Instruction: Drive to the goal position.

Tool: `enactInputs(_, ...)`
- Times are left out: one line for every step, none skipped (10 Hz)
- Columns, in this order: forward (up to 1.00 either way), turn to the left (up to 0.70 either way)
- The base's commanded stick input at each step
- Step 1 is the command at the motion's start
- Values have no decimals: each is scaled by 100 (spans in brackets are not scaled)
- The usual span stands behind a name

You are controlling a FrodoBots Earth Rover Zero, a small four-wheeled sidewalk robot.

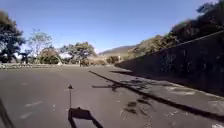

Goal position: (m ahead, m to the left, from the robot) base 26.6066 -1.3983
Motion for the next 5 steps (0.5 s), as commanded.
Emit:
enactInputs(100, 0)
enactInputs(100, 0)
enactInputs(100, 0)
enactInputs(100, 0)
enactInputs(100, 0)
